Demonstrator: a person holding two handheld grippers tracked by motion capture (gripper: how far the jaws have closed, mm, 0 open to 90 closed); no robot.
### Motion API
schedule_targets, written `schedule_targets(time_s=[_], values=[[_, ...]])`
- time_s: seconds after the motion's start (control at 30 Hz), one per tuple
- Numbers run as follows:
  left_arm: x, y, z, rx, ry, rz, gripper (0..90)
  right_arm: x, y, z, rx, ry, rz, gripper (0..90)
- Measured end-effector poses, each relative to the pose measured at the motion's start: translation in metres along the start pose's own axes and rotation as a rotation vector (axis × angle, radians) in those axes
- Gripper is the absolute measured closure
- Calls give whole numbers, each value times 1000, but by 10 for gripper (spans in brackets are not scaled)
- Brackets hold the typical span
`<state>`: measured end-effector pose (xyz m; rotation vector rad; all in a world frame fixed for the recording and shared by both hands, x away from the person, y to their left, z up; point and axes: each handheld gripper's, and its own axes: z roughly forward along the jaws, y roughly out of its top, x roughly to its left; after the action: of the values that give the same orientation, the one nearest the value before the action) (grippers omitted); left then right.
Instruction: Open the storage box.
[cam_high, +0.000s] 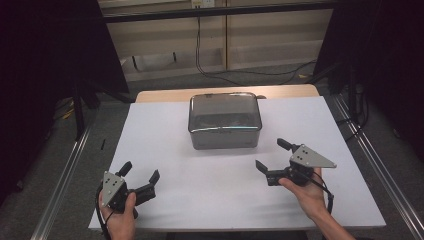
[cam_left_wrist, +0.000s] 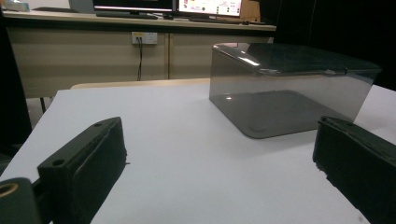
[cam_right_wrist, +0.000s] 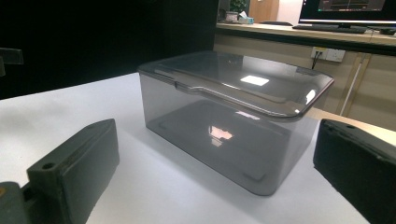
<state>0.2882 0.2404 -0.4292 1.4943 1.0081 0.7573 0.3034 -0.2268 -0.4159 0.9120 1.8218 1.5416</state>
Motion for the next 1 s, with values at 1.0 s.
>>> schedule_targets(time_s=[1.0], values=[[-3,-1,3,12,-12,9,27,-3,13,47,38,-2,-66,7]])
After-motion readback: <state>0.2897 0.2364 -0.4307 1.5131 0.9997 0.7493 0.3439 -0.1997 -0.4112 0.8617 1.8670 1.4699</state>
